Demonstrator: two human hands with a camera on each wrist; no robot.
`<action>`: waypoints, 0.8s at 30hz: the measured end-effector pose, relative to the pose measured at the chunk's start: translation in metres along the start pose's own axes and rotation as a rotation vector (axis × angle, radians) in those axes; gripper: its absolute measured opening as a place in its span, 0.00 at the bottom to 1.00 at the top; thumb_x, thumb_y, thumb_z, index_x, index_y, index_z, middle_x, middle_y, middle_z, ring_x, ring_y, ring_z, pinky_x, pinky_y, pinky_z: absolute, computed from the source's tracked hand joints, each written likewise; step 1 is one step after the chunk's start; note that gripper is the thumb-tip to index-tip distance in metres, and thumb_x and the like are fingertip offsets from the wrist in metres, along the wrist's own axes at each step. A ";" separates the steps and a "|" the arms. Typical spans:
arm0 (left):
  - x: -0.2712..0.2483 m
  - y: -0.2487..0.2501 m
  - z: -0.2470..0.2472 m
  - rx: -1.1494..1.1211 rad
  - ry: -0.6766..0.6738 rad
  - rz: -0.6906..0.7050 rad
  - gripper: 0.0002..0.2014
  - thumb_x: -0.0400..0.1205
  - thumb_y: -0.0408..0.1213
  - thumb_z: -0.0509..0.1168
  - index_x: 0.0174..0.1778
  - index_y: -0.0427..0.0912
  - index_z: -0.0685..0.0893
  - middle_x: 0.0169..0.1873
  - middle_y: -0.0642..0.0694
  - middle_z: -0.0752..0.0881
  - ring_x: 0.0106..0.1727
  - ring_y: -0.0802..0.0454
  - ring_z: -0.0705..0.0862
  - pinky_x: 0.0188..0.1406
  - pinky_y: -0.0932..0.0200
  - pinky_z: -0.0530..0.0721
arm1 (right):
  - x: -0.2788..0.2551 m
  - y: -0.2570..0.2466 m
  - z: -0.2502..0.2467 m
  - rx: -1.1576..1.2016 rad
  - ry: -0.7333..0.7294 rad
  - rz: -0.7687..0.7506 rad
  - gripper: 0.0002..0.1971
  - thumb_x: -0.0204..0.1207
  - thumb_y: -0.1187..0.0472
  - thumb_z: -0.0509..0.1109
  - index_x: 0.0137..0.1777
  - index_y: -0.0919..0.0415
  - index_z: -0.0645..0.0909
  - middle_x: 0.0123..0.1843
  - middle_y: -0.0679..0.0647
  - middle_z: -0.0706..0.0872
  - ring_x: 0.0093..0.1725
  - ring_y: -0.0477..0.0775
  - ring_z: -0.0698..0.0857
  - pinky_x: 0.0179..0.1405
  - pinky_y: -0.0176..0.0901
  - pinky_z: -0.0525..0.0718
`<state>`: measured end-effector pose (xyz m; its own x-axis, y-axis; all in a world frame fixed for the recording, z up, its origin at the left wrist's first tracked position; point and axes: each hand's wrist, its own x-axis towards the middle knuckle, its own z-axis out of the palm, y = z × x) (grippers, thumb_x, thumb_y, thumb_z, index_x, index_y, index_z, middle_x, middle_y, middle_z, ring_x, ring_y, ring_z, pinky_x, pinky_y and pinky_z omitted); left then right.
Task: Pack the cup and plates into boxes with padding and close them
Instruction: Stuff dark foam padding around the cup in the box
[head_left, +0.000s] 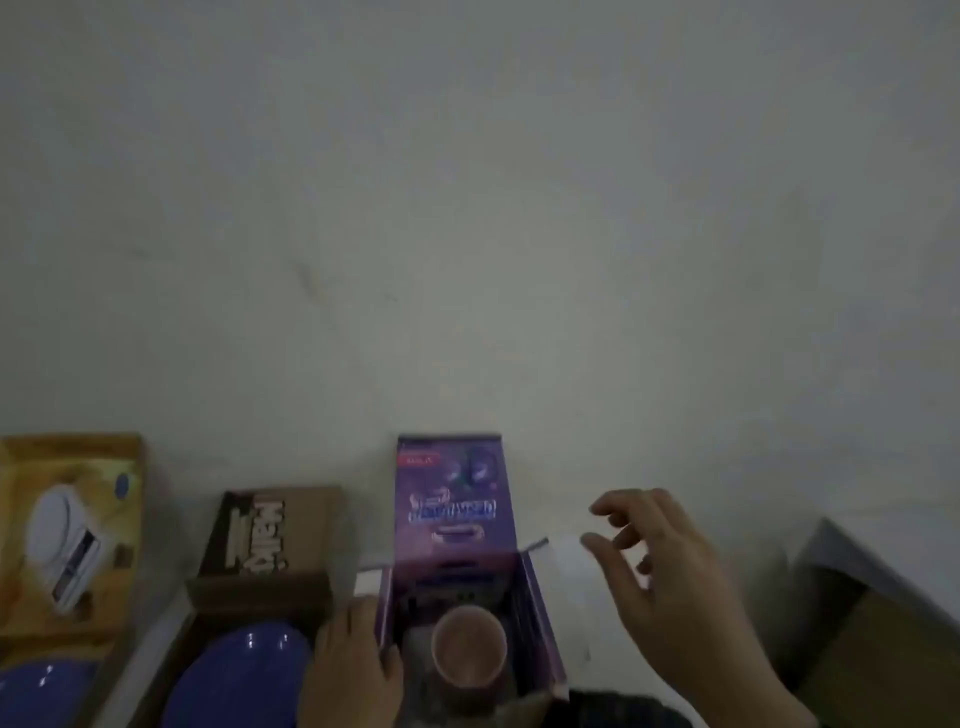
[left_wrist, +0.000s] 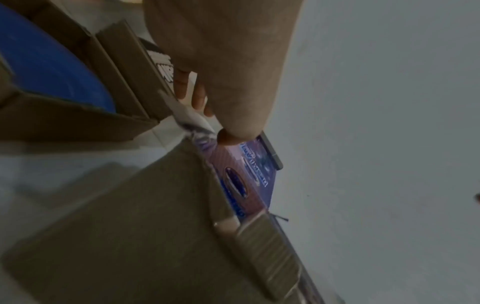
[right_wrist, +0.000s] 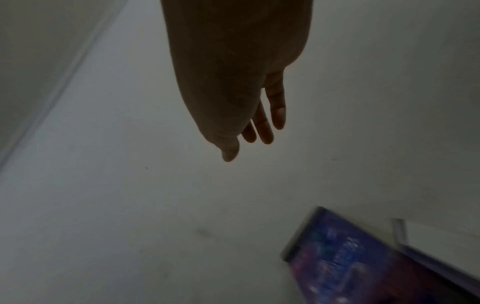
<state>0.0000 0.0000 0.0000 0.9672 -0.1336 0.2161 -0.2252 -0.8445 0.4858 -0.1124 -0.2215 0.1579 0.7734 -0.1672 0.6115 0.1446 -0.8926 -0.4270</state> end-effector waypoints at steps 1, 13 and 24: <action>0.003 -0.004 0.007 0.019 -0.085 -0.025 0.29 0.74 0.42 0.69 0.72 0.46 0.70 0.67 0.44 0.75 0.66 0.43 0.78 0.63 0.52 0.77 | -0.009 0.009 0.010 -0.067 -0.107 0.064 0.07 0.77 0.45 0.65 0.51 0.38 0.70 0.47 0.34 0.73 0.43 0.37 0.80 0.37 0.33 0.82; 0.010 -0.004 0.026 -0.272 -0.208 -0.180 0.19 0.76 0.27 0.63 0.63 0.36 0.72 0.57 0.32 0.79 0.55 0.31 0.80 0.46 0.53 0.73 | -0.127 0.067 0.089 -0.325 -0.873 0.753 0.50 0.65 0.30 0.69 0.79 0.54 0.52 0.76 0.57 0.61 0.75 0.61 0.64 0.66 0.53 0.77; 0.001 -0.004 0.033 -0.361 -0.191 -0.157 0.25 0.75 0.19 0.57 0.67 0.43 0.70 0.58 0.35 0.79 0.54 0.36 0.80 0.49 0.50 0.76 | -0.116 0.059 0.063 -0.246 -0.468 0.605 0.12 0.79 0.48 0.64 0.42 0.54 0.67 0.39 0.48 0.76 0.40 0.52 0.76 0.38 0.44 0.75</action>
<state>0.0054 -0.0141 -0.0297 0.9898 -0.1400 -0.0278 -0.0676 -0.6310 0.7728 -0.1543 -0.2288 0.0197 0.8607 -0.5071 -0.0451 -0.4802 -0.7792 -0.4028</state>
